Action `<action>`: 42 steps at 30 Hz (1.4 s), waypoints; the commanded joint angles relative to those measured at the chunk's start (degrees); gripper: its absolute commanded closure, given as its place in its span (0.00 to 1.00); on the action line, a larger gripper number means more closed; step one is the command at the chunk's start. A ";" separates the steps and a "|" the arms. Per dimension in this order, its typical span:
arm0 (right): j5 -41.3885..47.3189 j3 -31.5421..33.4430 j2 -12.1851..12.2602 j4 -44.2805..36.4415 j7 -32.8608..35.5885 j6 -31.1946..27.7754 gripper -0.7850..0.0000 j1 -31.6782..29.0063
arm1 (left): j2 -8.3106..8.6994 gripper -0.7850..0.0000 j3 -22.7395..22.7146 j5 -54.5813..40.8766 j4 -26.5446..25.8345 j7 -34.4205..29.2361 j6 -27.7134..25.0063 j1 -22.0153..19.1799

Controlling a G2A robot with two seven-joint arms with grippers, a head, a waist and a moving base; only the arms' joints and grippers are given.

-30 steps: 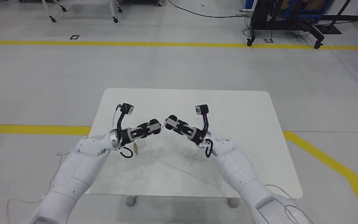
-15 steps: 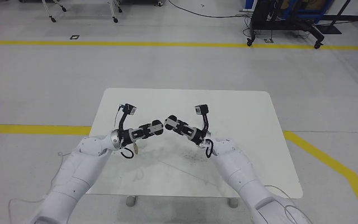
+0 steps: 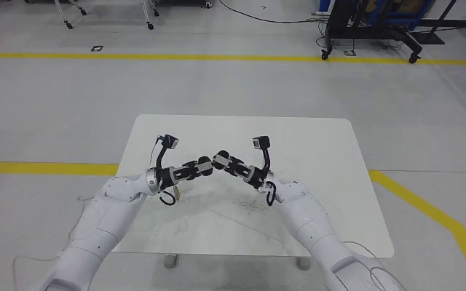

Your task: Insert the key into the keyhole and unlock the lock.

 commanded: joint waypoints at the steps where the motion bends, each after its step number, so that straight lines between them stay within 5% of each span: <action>1: -0.02 0.10 -0.03 -0.10 0.07 0.00 1.00 -0.13 | 0.05 1.00 -0.42 -0.12 0.11 0.39 -0.11 0.16; 19: -1.70 -0.44 0.12 -4.25 0.35 0.00 1.00 -2.08 | 0.41 1.00 -2.87 -1.62 -1.39 0.66 -1.76 2.24; 23: -1.58 0.37 0.23 -5.01 0.28 0.00 1.00 -2.53 | 0.53 0.65 -3.01 -1.59 -1.95 0.32 -1.42 2.45; 26: -2.04 0.71 0.26 -5.68 0.23 0.00 1.00 -2.87 | 0.59 0.58 -2.87 -1.67 -2.49 0.05 -1.15 2.68; 29: -2.57 0.87 0.22 -5.58 -0.07 0.00 1.00 -2.87 | 0.65 0.62 -2.66 -1.58 -3.10 -0.03 -1.07 2.89; 34: -3.31 0.66 0.05 -5.64 -0.72 0.00 1.00 -2.84 | 0.74 0.98 -2.27 -0.84 -3.54 -0.07 -1.03 2.97; 42: -4.53 1.05 0.19 -6.88 -1.37 0.00 1.00 -3.80 | 0.75 1.00 -2.28 -1.53 -3.32 -0.07 -1.03 2.84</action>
